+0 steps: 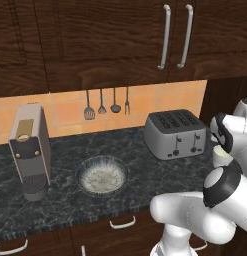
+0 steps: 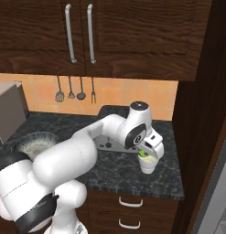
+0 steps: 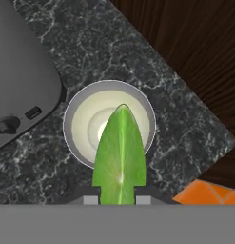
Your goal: Grab a lemon wedge from the fridge and one ice cube from the ice bowl, and put them in the glass of lemonade.
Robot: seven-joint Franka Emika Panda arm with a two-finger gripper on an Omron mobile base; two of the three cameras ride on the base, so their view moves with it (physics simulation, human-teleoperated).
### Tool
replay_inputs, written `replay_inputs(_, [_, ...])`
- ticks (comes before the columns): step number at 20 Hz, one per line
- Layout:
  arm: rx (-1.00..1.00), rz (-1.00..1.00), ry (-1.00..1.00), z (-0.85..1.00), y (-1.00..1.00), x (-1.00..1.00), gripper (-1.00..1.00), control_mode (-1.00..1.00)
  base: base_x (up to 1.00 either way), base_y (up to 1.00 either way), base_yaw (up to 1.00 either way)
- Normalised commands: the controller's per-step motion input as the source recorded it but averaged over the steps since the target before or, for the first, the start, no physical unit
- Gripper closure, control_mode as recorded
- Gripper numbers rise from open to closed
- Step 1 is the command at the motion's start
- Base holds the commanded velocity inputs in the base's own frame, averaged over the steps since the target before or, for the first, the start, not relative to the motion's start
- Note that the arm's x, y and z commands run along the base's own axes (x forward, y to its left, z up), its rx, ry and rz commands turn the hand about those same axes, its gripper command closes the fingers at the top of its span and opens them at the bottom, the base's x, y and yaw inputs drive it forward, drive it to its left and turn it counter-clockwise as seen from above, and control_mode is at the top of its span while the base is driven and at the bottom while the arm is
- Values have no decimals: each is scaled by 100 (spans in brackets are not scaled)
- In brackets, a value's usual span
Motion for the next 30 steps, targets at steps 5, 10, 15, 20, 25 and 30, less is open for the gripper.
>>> replay_inputs(5, [0, 0, 0, -14, 0, 7, 100, -100, 0, 0, 0])
replay_inputs(10, [0, 0, 0, -5, -1, 1, 100, -100, 0, 0, 0])
replay_inputs(15, [2, 0, 0, 9, -2, 3, 100, -100, 0, 0, 0])
replay_inputs(20, [0, 0, 0, 1, -1, 6, 100, -100, 0, 0, 0])
replay_inputs(25, [0, 0, 0, 0, 0, 31, 100, -100, 0, 0, 0])
replay_inputs(30, [0, 0, 0, -3, -12, 14, 100, -100, 0, 0, 0])
